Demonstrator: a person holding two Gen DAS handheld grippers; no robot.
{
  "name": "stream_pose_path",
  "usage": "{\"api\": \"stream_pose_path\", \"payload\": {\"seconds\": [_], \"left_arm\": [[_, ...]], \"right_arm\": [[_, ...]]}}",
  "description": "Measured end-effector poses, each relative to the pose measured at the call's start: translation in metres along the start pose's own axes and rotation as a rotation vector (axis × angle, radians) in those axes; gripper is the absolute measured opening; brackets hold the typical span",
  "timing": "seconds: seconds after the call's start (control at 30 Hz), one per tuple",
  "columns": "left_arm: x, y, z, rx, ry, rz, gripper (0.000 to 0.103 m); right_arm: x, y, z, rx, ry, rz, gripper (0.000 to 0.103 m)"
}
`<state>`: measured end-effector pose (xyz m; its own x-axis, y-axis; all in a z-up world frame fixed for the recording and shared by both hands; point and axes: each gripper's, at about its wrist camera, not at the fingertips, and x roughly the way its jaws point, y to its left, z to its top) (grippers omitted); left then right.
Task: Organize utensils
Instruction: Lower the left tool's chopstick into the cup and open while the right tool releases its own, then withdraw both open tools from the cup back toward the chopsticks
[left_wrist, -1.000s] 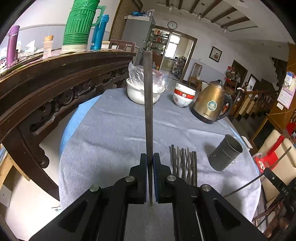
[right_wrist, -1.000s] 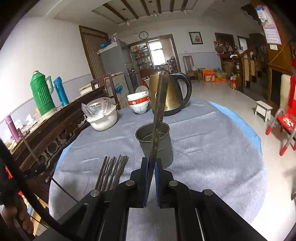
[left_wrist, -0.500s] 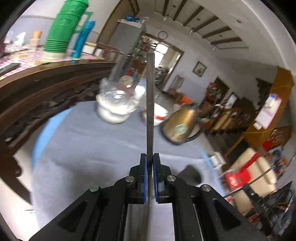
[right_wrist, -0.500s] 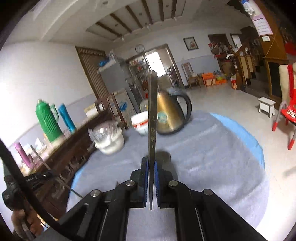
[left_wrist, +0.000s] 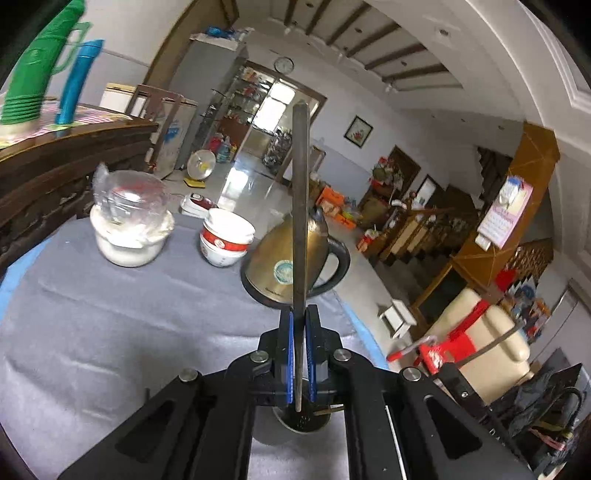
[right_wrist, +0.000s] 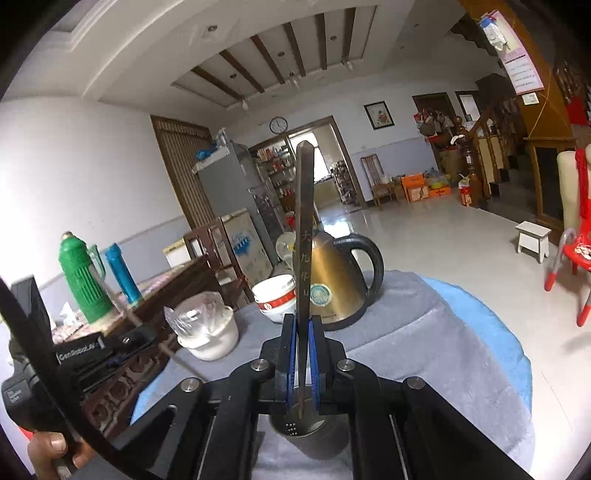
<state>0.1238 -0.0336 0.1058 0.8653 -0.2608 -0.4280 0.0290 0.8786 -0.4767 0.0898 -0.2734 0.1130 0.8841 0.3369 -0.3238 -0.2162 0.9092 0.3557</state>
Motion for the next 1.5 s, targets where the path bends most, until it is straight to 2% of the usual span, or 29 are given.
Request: {"api": "stream_pose_path", "payload": {"seconds": [0.1, 0.27, 0.67, 0.73, 0.8, 0.83, 0.87, 0.9, 0.97, 1.0, 1.03, 1.1, 1.3, 1.37, 1.5], "left_arm": [[0.03, -0.005, -0.009, 0.032, 0.051, 0.019, 0.006], [0.057, -0.005, -0.027, 0.077, 0.121, 0.054, 0.007], [0.084, -0.006, -0.043, 0.118, 0.241, 0.069, 0.008], [0.083, -0.005, -0.043, 0.113, 0.25, 0.071, 0.014], [0.079, -0.004, -0.04, 0.111, 0.24, 0.072, 0.031], [0.076, -0.004, -0.038, 0.11, 0.234, 0.078, 0.048], [0.071, -0.003, -0.036, 0.107, 0.216, 0.081, 0.056], [0.067, -0.002, -0.034, 0.106, 0.198, 0.08, 0.058], [0.06, 0.001, -0.03, 0.104, 0.185, 0.082, 0.061], [0.055, 0.003, -0.028, 0.1, 0.181, 0.081, 0.061], [0.049, 0.006, -0.026, 0.095, 0.171, 0.078, 0.062], [0.038, 0.012, -0.025, 0.083, 0.153, 0.083, 0.064], [0.0, 0.041, -0.025, 0.019, 0.114, 0.095, 0.069], [-0.012, 0.052, -0.029, 0.004, 0.109, 0.108, 0.074], [-0.039, 0.085, -0.05, -0.042, 0.127, 0.16, 0.077]], "right_arm": [[0.021, -0.001, -0.008, -0.008, 0.045, -0.004, 0.007], [0.041, -0.008, -0.022, -0.015, 0.096, -0.011, 0.007], [0.075, -0.025, -0.04, 0.025, 0.212, 0.007, 0.007], [0.08, -0.026, -0.04, 0.038, 0.23, 0.012, 0.008], [0.083, -0.028, -0.039, 0.055, 0.238, 0.009, 0.008], [0.083, -0.029, -0.038, 0.06, 0.239, 0.005, 0.008], [0.084, -0.03, -0.038, 0.064, 0.24, 0.001, 0.009], [0.083, -0.031, -0.036, 0.07, 0.243, -0.007, 0.013], [0.08, -0.031, -0.034, 0.077, 0.233, -0.011, 0.032], [0.076, -0.032, -0.033, 0.084, 0.222, -0.014, 0.058], [0.072, -0.032, -0.031, 0.094, 0.206, -0.013, 0.075], [0.058, -0.032, -0.028, 0.095, 0.163, -0.021, 0.075], [0.028, -0.044, -0.023, 0.141, 0.116, -0.092, 0.075], [0.015, -0.048, -0.023, 0.169, 0.093, -0.107, 0.075], [-0.02, -0.051, -0.032, 0.204, 0.037, -0.124, 0.075]]}}
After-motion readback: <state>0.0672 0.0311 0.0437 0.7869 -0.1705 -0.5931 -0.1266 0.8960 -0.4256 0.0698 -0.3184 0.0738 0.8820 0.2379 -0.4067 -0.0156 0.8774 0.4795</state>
